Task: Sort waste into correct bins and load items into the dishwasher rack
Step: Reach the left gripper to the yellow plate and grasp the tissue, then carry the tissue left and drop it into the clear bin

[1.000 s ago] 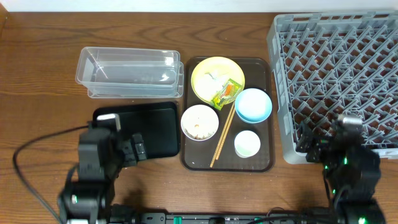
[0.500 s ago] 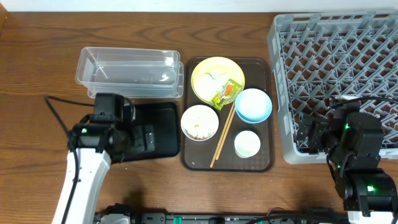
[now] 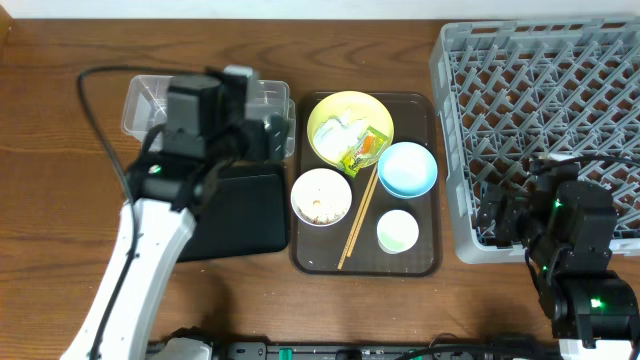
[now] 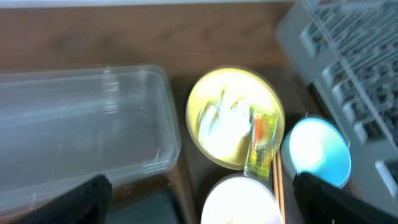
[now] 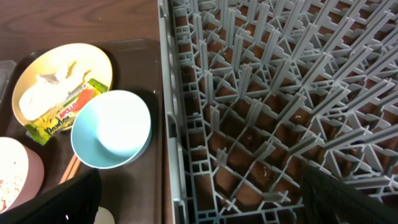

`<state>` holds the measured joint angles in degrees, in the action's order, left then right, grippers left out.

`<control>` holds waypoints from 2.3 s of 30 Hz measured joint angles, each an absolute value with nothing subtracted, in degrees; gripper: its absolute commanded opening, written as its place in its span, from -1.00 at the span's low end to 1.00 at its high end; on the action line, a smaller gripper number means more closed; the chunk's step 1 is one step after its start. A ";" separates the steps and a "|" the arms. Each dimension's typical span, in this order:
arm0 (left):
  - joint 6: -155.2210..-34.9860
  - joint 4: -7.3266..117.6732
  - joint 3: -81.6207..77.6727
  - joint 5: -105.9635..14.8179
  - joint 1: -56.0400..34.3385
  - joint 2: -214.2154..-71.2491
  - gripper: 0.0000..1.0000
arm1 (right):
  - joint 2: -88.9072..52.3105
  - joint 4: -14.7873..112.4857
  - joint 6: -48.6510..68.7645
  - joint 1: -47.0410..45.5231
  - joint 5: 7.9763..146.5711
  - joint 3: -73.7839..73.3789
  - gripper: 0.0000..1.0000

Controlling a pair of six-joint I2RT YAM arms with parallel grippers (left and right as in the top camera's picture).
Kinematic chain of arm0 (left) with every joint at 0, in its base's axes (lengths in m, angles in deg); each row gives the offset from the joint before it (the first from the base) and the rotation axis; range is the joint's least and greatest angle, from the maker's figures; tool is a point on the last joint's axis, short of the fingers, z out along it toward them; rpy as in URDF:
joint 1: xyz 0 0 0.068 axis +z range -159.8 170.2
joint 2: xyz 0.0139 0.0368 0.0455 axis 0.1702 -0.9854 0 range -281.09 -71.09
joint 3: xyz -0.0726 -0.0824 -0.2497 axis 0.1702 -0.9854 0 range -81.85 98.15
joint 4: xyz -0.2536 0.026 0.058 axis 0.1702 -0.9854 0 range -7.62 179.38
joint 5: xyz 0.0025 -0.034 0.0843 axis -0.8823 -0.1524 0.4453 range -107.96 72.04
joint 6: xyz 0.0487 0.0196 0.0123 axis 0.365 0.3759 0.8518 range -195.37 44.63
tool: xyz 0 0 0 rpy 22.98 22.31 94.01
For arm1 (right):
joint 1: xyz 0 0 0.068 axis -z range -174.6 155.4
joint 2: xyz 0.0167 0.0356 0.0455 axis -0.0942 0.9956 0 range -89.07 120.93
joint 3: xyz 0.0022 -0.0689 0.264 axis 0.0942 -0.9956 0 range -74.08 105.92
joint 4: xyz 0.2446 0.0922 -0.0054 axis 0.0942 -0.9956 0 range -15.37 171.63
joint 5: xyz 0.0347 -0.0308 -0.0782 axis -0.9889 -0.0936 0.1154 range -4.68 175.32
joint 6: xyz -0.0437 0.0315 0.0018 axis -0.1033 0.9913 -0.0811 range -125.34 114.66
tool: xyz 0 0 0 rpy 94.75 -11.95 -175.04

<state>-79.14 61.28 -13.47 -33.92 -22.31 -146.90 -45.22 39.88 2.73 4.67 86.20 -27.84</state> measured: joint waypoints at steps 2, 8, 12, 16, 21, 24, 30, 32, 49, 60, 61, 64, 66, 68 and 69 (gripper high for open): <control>-78.35 66.81 -13.41 -32.68 -24.46 -150.17 0.91 | -45.22 39.86 2.73 4.67 86.20 -27.84 0.99; -75.07 77.81 -13.38 -29.57 -29.77 -161.80 0.91 | -45.19 39.86 2.73 4.67 86.18 -27.80 0.99; -73.83 82.46 -13.38 -27.39 -32.41 -169.76 0.91 | -45.22 39.81 2.73 4.67 86.18 -27.78 0.99; -73.48 86.18 -13.38 -26.34 -34.31 -175.38 0.91 | -45.22 39.68 2.73 4.67 86.18 -27.73 0.99; -73.34 89.30 -13.38 -25.70 -36.32 -179.90 0.79 | -45.22 39.42 2.73 4.67 86.18 -27.73 0.99; -73.06 90.22 -13.38 -25.46 -37.22 -182.17 0.65 | -45.19 39.42 2.73 4.67 86.18 -27.73 0.99; -72.91 90.70 -13.38 -25.16 -37.57 -186.26 0.20 | -45.19 39.42 2.73 4.67 86.18 -27.73 0.99; -72.49 90.75 -13.38 -25.03 -37.57 -186.94 -0.03 | -45.19 39.42 2.73 4.67 86.18 -27.73 0.98; -72.54 86.00 -13.41 -22.73 -37.05 -177.01 -0.88 | -45.19 39.18 2.71 4.67 86.18 -27.73 0.98; -73.21 75.16 -13.36 -14.45 -26.99 -166.00 -0.74 | -45.19 39.18 2.73 4.67 86.18 -27.73 0.98; -73.50 74.75 -13.36 -14.10 -25.75 -166.13 -0.54 | -45.19 39.18 2.73 4.67 86.18 -27.73 0.98; -74.77 74.35 -13.36 -13.44 -23.12 -166.20 -0.05 | -45.19 39.18 2.73 4.67 86.18 -27.73 0.98; -75.68 74.35 -13.36 -13.71 -22.31 -166.20 0.01 | -45.22 39.20 2.73 4.67 86.18 -27.73 0.99; -75.73 74.35 -13.36 -15.08 -22.29 -166.20 0.03 | -45.19 39.18 2.73 4.67 86.18 -27.73 0.99; -75.73 74.35 -13.36 -16.20 -22.51 -166.20 0.06 | -45.19 39.18 2.73 4.67 86.18 -27.73 0.99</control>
